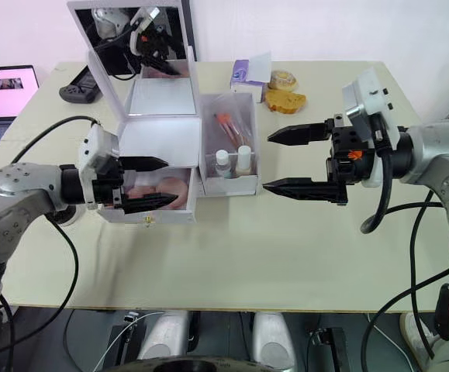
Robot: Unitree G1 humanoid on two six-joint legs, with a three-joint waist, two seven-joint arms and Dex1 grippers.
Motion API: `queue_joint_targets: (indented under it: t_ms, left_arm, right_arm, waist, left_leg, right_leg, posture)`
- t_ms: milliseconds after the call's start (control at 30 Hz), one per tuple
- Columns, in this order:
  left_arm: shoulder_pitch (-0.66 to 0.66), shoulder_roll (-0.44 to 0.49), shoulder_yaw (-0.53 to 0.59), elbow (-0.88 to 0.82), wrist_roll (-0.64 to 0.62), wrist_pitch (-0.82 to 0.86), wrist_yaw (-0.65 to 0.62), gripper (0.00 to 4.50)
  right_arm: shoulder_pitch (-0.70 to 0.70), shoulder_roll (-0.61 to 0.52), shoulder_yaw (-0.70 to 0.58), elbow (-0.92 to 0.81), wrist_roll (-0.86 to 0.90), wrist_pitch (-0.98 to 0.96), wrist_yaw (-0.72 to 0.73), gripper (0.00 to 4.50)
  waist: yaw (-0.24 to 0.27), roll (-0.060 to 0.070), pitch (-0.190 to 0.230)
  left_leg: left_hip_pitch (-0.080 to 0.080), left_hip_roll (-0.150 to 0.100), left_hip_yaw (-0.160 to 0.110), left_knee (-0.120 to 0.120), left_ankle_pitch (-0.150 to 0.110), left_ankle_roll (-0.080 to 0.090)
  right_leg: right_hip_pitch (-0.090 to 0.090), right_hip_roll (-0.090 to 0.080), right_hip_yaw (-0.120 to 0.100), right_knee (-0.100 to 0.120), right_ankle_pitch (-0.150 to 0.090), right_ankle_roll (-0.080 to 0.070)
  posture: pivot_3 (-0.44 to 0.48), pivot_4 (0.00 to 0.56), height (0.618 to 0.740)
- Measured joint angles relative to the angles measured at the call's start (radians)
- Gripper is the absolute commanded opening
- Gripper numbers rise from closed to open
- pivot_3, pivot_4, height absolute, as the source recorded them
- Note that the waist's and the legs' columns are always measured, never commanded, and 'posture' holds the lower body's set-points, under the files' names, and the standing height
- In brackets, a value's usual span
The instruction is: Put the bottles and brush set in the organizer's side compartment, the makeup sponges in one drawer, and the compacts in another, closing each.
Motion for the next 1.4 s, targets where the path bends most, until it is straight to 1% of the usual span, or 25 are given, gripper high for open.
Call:
queue_joint_targets:
  t_ms: [233, 333, 400, 433, 467, 533, 667, 800, 833, 867, 933, 967, 1067, 1100, 1167, 1233, 1300, 1367, 1400]
  left_arm:
    - [-0.009, -0.016, 0.065, -0.001, -0.049, 0.023, 0.03, 4.42]
    - [-0.006, -0.017, 0.136, -0.013, -0.116, 0.06, 0.061, 4.42]
    - [0.016, 0.002, 0.205, -0.042, -0.181, 0.097, 0.068, 4.42]
    - [0.039, 0.018, 0.237, -0.061, -0.199, 0.109, 0.067, 4.42]
    - [0.085, 0.043, 0.274, -0.085, -0.214, 0.116, 0.064, 4.42]
    - [0.169, 0.065, 0.33, -0.116, -0.235, 0.137, 0.063, 4.42]
    - [0.307, 0.066, 0.437, -0.189, -0.284, 0.157, 0.08, 4.42]
    - [0.464, 0.05, 0.579, -0.286, -0.348, 0.173, 0.126, 4.42]
    - [0.515, 0.033, 0.614, -0.313, -0.364, 0.177, 0.137, 3.88]
    - [0.581, 0.009, 0.656, -0.343, -0.383, 0.179, 0.15, 3.55]
    - [0.702, -0.041, 0.724, -0.395, -0.415, 0.179, 0.168, 2.5]
    - [0.76, -0.064, 0.757, -0.419, -0.424, 0.173, 0.171, 1.97]
    - [0.885, -0.129, 0.813, -0.463, -0.426, 0.126, 0.161, 0.33]
    - [0.924, -0.158, 0.824, -0.478, -0.415, 0.097, 0.153, 0.05]
    - [0.975, -0.204, 0.823, -0.499, -0.395, 0.05, 0.145, 0.05]
    - [1.015, -0.271, 0.81, -0.501, -0.344, -0.021, 0.139, 0.05]
    - [1.065, -0.35, 0.758, -0.491, -0.268, -0.096, 0.126, 0.05]
    - [1.088, -0.419, 0.701, -0.466, -0.187, -0.171, 0.126, 0.05]
    - [1.092, -0.437, 0.676, -0.451, -0.154, -0.201, 0.125, 0.05]
  right_arm:
    - [0.0, 0.0, 0.001, 0.007, 0.0, -0.006, 0.006, 4.5]
    - [-0.007, 0.001, 0.015, 0.021, -0.002, -0.013, 0.018, 4.5]
    - [-0.033, 0.006, 0.044, 0.036, -0.012, -0.023, 0.027, 4.5]
    - [-0.046, 0.009, 0.053, 0.047, -0.02, -0.028, 0.031, 4.5]
    - [-0.061, 0.011, 0.068, 0.062, -0.032, -0.04, 0.038, 4.5]
    - [-0.08, 0.014, 0.09, 0.093, -0.066, -0.066, 0.049, 4.5]
    - [-0.133, 0.036, 0.145, 0.156, -0.126, -0.11, 0.066, 4.5]
    - [-0.191, 0.066, 0.192, 0.205, -0.157, -0.136, 0.113, 4.5]
    - [-0.203, 0.073, 0.2, 0.219, -0.162, -0.144, 0.126, 4.5]
    - [-0.215, 0.081, 0.212, 0.235, -0.171, -0.153, 0.14, 4.5]
    - [-0.236, 0.097, 0.233, 0.271, -0.189, -0.167, 0.165, 4.5]
    - [-0.247, 0.112, 0.241, 0.288, -0.198, -0.174, 0.177, 4.5]
    - [-0.267, 0.131, 0.263, 0.316, -0.217, -0.184, 0.202, 4.5]
    - [-0.276, 0.141, 0.267, 0.324, -0.221, -0.19, 0.208, 4.5]
    - [-0.285, 0.149, 0.273, 0.332, -0.23, -0.194, 0.217, 4.5]
    - [-0.29, 0.158, 0.274, 0.333, -0.237, -0.194, 0.224, 4.5]
    - [-0.29, 0.16, 0.274, 0.333, -0.237, -0.191, 0.231, 4.5]
    - [-0.289, 0.159, 0.272, 0.328, -0.235, -0.18, 0.235, 4.5]
    - [-0.287, 0.158, 0.271, 0.325, -0.233, -0.17, 0.235, 4.5]
  waist:
    - [-0.001, 0.0, 0.0]
    - [-0.004, 0.0, 0.0]
    - [-0.009, 0.0, 0.0]
    - [-0.011, 0.0, 0.0]
    - [-0.014, 0.0, 0.0]
    - [-0.017, 0.0, 0.0]
    - [-0.018, 0.0, 0.0]
    - [-0.022, 0.0, 0.0]
    - [-0.026, 0.0, 0.0]
    - [-0.03, 0.0, 0.0]
    - [-0.03, 0.0, 0.0]
    - [-0.029, 0.0, 0.0]
    - [-0.022, 0.0, 0.001]
    - [-0.021, 0.0, 0.001]
    - [-0.019, 0.0, 0.0]
    - [-0.018, 0.0, 0.0]
    - [-0.02, 0.0, 0.0]
    - [-0.02, 0.0, 0.0]
    - [-0.02, 0.0, 0.0]
  left_leg:
    - [0.0, 0.0, 0.0, 0.0, 0.0, 0.0]
    - [0.0, 0.0, 0.0, 0.0, 0.0, 0.0]
    - [0.0, 0.0, 0.0, 0.0, 0.0, 0.0]
    - [0.0, 0.0, 0.0, -0.001, 0.0, 0.0]
    - [0.001, 0.0, 0.0, -0.001, 0.0, 0.0]
    - [0.001, 0.0, 0.0, -0.001, 0.0, 0.0]
    - [0.0, 0.0, 0.0, -0.001, 0.0, 0.0]
    - [0.0, 0.0, 0.0, -0.001, 0.0, 0.0]
    - [0.0, 0.0, 0.0, -0.001, 0.0, 0.0]
    - [0.0, 0.0, 0.0, -0.001, 0.0, 0.0]
    - [0.001, 0.0, 0.0, -0.002, 0.0, 0.0]
    - [0.001, 0.0, 0.0, -0.001, 0.0, 0.0]
    - [0.001, 0.0, 0.0, 0.0, 0.0, 0.0]
    - [0.001, 0.0, 0.0, 0.0, 0.0, 0.0]
    - [0.001, 0.0, 0.0, 0.0, 0.0, 0.0]
    - [0.002, 0.0, 0.001, 0.0, 0.0, 0.0]
    - [0.001, 0.0, 0.001, 0.0, 0.0, 0.0]
    - [0.002, 0.0, 0.001, 0.0, 0.0, 0.0]
    - [0.002, 0.0, 0.001, 0.0, 0.0, 0.0]
  right_leg:
    - [0.0, 0.0, 0.0, 0.0, 0.0, 0.0]
    - [0.0, 0.0, 0.0, 0.0, 0.0, 0.0]
    - [-0.001, 0.0, 0.0, 0.0, 0.0, 0.0]
    - [-0.001, 0.0, 0.0, 0.001, 0.0, 0.0]
    - [-0.001, 0.0, 0.0, 0.001, 0.0, 0.0]
    - [-0.001, 0.0, 0.0, 0.001, 0.0, 0.0]
    - [-0.001, 0.0, 0.0, 0.0, 0.0, 0.0]
    - [-0.001, 0.0, 0.0, 0.0, 0.0, 0.0]
    - [-0.001, 0.0, 0.0, 0.0, 0.0, 0.0]
    - [-0.001, 0.0, 0.0, 0.0, 0.0, 0.0]
    - [-0.001, 0.0, 0.001, 0.0, 0.0, 0.0]
    - [-0.001, 0.0, 0.001, 0.0, -0.002, -0.003]
    - [-0.001, 0.0, 0.001, 0.0, -0.002, -0.004]
    - [0.0, 0.0, 0.001, -0.001, -0.002, -0.005]
    - [0.001, 0.0, 0.001, -0.001, -0.002, -0.005]
    - [0.002, 0.0, 0.001, -0.001, -0.002, -0.005]
    - [0.002, 0.0, 0.001, -0.002, -0.002, -0.005]
    - [0.002, 0.0, 0.001, -0.002, -0.002, -0.005]
    - [0.002, 0.0, 0.001, -0.001, -0.002, -0.005]
  posture:
    - [0.0, 0.15, 0.74]
    - [0.0, 0.15, 0.74]
    - [0.0, 0.15, 0.74]
    - [0.0, 0.15, 0.74]
    - [0.0, 0.15, 0.74]
    - [0.0, 0.15, 0.74]
    - [0.0, 0.15, 0.74]
    - [0.0, 0.15, 0.74]
    - [0.0, 0.15, 0.74]
    - [0.0, 0.15, 0.74]
    - [0.0, 0.15, 0.74]
    - [0.0, 0.15, 0.74]
    - [0.0, 0.15, 0.74]
    - [0.0, 0.15, 0.74]
    - [0.0, 0.15, 0.74]
    - [0.0, 0.15, 0.74]
    - [0.0, 0.15, 0.74]
    - [0.0, 0.15, 0.74]
    - [0.0, 0.15, 0.74]
